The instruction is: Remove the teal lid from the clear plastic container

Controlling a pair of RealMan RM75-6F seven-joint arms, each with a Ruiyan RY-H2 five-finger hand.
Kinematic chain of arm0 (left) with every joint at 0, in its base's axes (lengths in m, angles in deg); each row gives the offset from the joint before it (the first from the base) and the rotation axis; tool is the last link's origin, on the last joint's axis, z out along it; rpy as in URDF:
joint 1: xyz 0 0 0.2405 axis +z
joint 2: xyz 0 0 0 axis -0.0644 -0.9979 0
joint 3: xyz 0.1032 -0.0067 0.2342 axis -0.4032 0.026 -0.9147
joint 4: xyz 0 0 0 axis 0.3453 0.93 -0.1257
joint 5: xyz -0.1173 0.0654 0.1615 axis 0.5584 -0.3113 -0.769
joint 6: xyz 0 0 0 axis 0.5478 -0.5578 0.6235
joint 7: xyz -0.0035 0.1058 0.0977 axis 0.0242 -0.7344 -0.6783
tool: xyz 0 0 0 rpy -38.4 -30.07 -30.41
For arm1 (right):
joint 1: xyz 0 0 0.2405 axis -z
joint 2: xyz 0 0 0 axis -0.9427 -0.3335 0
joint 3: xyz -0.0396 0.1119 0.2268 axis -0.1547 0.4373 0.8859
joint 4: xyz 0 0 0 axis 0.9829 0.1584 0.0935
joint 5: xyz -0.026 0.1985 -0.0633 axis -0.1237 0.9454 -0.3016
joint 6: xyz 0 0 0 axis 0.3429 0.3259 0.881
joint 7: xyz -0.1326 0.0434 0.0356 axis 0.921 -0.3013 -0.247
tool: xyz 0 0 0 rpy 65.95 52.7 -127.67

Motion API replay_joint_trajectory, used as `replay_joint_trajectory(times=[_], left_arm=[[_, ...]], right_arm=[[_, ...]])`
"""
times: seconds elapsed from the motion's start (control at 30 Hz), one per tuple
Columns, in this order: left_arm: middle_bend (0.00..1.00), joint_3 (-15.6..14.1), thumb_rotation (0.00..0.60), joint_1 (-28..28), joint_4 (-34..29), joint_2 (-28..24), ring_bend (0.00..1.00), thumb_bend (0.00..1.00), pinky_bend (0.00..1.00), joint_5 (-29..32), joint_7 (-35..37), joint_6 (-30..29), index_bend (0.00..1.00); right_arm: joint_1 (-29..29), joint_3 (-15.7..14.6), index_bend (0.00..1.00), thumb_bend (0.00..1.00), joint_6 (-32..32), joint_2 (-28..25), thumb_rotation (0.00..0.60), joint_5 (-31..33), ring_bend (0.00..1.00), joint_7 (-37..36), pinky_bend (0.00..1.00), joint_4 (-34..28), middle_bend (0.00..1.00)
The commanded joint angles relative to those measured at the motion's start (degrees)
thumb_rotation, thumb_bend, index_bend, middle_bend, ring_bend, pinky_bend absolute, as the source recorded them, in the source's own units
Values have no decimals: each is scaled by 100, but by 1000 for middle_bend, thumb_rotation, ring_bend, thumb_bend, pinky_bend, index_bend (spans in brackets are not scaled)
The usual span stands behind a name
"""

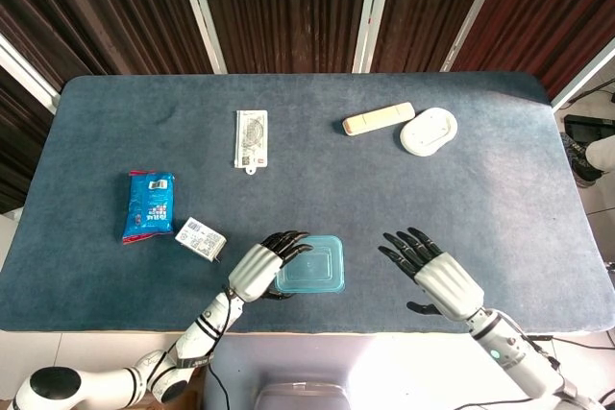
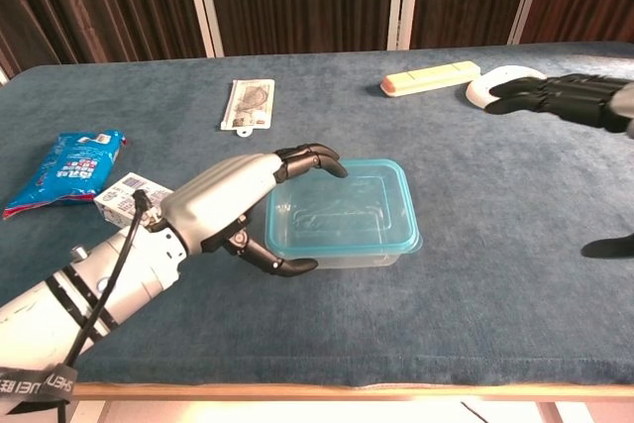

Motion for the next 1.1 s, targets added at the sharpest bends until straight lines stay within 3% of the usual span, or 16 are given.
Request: replay_joint_trajectory(times=[0.03, 0.57, 0.8, 1.1], left_arm=[[661, -75, 600, 45, 68, 27, 536, 424, 597, -34, 114, 48, 208], [687, -145, 600, -37, 842, 523, 544, 438, 598, -106, 491, 341, 208], [692, -149, 600, -107, 1242, 699, 544, 439, 594, -108, 883, 499, 208], [695, -148, 600, -131, 1474, 775, 544, 440, 597, -154, 1088, 459, 208]], right_arm=[[-405, 20, 0, 145, -423, 310, 600, 35, 0, -474, 0, 283, 0], [-1278, 15, 66, 226, -1072, 872, 600, 279, 0, -1014, 0, 898, 0], [-1497, -230, 217, 281, -1074, 1141, 600, 136, 0, -1120, 0, 1227, 0], [-1629, -398, 424, 448, -781, 1313, 600, 25, 0, -1226, 0, 1442, 0]])
